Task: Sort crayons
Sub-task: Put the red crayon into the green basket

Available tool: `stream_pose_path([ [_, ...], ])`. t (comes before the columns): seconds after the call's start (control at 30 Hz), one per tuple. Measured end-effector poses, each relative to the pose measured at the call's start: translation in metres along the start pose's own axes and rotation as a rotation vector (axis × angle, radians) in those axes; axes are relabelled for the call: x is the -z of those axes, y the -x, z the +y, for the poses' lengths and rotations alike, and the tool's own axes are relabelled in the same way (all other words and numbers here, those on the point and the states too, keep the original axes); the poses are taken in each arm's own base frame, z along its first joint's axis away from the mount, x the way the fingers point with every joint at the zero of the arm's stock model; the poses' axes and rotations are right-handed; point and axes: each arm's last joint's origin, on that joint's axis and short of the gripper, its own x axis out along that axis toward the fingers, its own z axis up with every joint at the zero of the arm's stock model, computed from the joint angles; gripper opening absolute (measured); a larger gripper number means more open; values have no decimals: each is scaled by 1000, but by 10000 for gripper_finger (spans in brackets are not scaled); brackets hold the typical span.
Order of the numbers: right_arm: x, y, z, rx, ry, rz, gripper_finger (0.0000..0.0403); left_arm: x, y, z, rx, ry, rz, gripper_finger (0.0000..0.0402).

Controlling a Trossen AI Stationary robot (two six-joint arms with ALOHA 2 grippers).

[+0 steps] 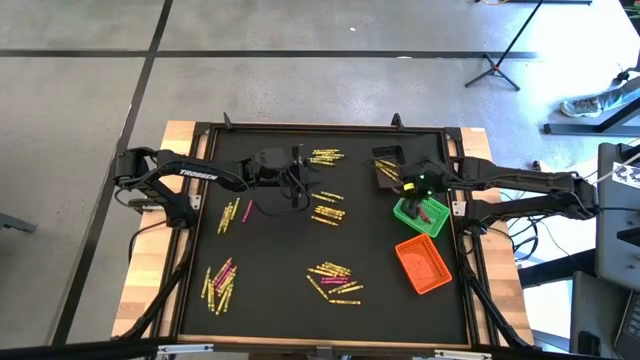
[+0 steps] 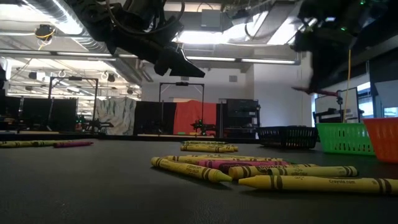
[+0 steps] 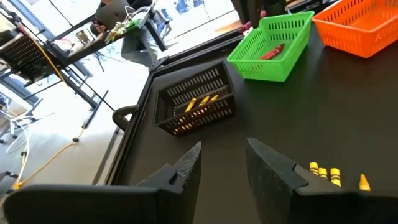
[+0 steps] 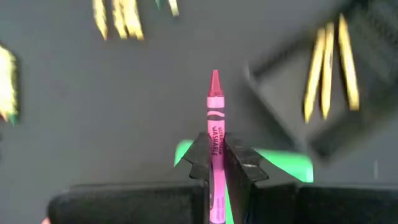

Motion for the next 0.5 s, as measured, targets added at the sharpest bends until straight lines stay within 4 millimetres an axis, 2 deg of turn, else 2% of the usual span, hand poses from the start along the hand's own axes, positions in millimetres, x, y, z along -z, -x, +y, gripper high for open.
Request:
stream_pose_path([
  [0.3,32,-11,-7,49,-181,297,19,1,0,0,4,0,6,109],
  [0.5,47,-24,-9,39,-229,358,19,-1,0,0,-2,-1,-6,109],
])
